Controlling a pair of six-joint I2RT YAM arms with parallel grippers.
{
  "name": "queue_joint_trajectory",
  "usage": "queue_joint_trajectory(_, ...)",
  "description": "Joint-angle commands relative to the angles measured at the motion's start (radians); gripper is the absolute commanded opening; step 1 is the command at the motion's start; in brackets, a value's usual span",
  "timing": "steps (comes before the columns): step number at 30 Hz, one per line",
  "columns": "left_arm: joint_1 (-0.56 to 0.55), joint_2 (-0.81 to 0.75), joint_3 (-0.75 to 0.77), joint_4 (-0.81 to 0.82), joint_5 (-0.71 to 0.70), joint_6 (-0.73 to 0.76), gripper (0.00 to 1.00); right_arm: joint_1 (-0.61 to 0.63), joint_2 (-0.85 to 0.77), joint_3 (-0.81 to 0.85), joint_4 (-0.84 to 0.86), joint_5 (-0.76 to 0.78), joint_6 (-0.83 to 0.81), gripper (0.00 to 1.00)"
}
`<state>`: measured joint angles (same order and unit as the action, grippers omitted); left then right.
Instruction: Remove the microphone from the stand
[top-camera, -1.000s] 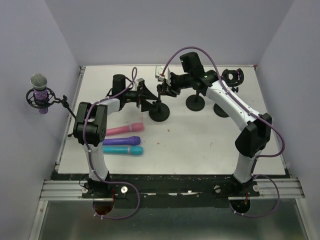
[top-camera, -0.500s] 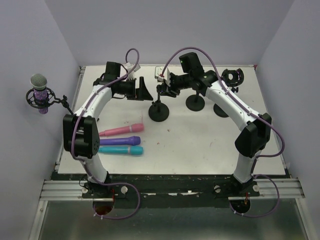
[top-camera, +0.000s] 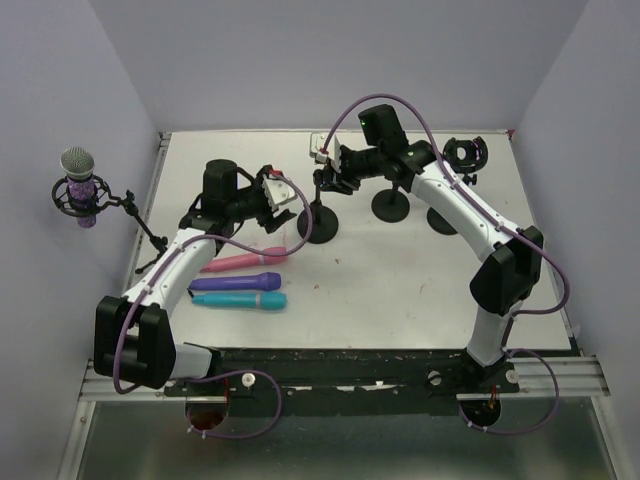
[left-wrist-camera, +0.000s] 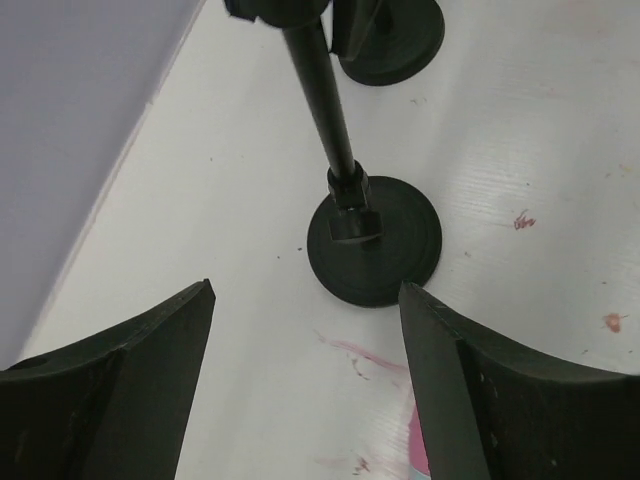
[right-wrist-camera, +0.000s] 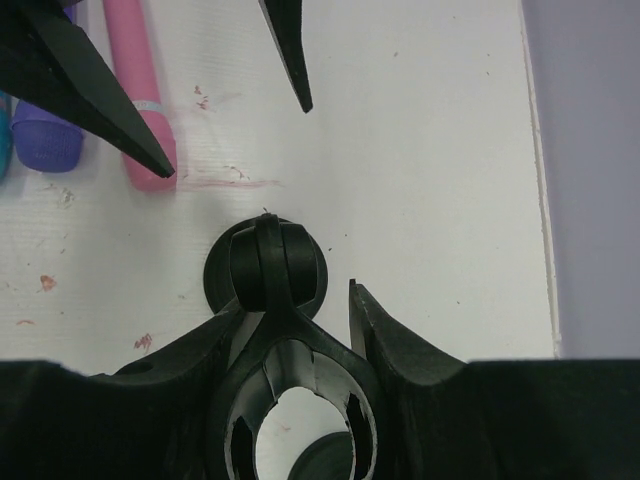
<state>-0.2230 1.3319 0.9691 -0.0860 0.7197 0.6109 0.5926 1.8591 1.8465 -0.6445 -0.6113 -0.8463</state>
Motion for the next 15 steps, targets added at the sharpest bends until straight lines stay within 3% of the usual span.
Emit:
queue_joint_trajectory(1, -0.035, 0.007, -0.003, 0.016, 0.086, 0.341, 0.80, 0.010, 0.041, 0.011, -0.034, -0.004, 0.015, 0.33)
queue_joint_trajectory(4, -0.064, 0.030, 0.016, -0.036, 0.098, 0.400, 0.77, 0.009, 0.046, 0.020, -0.032, 0.001, 0.020, 0.33)
queue_joint_trajectory(15, -0.104, 0.142, 0.092, -0.098, 0.092, 0.383, 0.65, 0.009, 0.054, 0.026, -0.030, 0.004, 0.026, 0.32)
